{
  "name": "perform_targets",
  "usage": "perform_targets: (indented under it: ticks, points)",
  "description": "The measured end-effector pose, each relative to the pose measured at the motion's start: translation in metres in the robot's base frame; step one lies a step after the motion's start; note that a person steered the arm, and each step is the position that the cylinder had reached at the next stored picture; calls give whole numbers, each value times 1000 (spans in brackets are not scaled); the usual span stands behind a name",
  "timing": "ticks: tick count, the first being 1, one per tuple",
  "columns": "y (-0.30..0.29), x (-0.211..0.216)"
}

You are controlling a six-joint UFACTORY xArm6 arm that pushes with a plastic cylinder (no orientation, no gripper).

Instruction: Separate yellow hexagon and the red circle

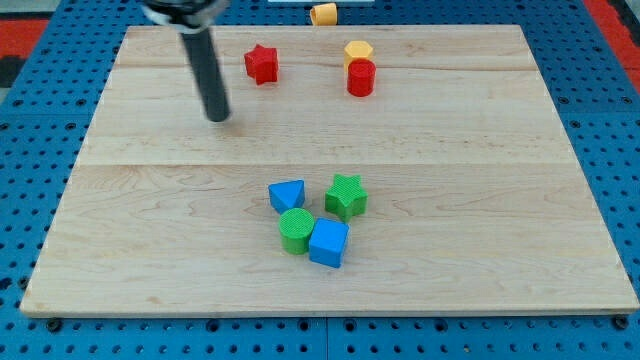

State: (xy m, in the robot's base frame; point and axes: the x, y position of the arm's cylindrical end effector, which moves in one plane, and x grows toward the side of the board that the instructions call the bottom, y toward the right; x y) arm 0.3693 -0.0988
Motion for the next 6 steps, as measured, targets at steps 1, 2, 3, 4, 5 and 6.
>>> perform_targets:
  ticks: [1,2,3,4,5,6]
  points:
    - [123,2]
    - [223,-5]
    - [248,-51]
    - [211,-82]
    - [176,-119]
    - [143,-56]
